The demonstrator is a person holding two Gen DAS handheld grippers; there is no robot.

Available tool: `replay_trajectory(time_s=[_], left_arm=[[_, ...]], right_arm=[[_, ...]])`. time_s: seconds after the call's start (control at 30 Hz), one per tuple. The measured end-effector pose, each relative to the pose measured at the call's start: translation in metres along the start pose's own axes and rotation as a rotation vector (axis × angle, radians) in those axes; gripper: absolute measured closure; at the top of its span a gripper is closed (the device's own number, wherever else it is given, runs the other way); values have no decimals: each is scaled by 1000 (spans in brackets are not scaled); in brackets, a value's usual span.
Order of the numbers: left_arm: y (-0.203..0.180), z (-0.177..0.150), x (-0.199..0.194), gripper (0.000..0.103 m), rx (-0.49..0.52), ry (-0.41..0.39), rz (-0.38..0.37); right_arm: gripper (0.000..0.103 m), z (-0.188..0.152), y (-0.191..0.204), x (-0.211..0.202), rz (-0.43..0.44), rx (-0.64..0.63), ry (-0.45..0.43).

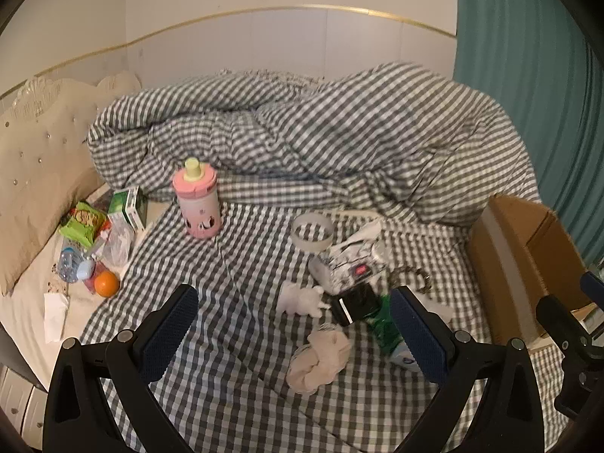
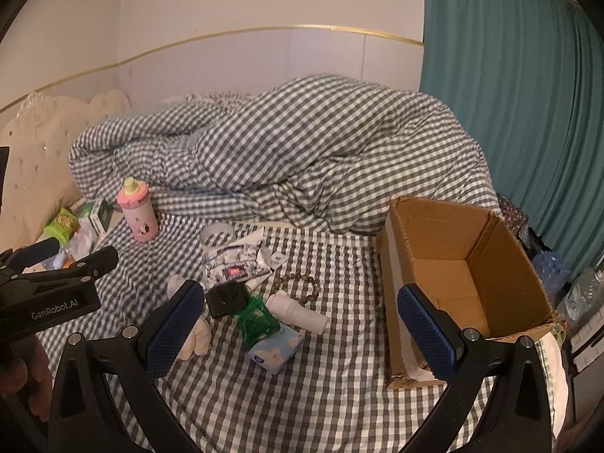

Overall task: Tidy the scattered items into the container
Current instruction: 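Grasp the white lace cloth with the left gripper while the right grasps the blue tissue pack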

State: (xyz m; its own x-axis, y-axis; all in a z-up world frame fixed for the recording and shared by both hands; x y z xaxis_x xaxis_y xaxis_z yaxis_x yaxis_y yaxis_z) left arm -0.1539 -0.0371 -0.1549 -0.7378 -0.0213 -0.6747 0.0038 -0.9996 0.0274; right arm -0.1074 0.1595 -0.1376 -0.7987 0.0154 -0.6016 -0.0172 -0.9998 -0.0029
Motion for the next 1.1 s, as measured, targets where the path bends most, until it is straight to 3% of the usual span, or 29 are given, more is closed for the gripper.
replay_trajectory(time_s=[0.47,1.1], left_arm=[[-1,-39,59,0,25,114,4],[-10,-99,130,0,69,266,-28]], right_arm=[[0,-38,14,64,40,-30,134],[0,-97,15,136,23,-56,300]])
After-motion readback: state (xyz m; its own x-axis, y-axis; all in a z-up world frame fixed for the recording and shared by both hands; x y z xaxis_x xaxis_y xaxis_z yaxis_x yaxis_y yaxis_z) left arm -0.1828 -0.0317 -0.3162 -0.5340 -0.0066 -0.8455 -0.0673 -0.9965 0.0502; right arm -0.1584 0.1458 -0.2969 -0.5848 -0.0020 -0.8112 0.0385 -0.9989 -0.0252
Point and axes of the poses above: each gripper's, at about its wrist camera, not at the fingertips, and x roughly the way its jaws point, y to its left, z to its top, the point moved 7 cm from there along x, roughly the way its jaws point, and after that the axes turned 3 degrees about x, right-handed, at the moved point
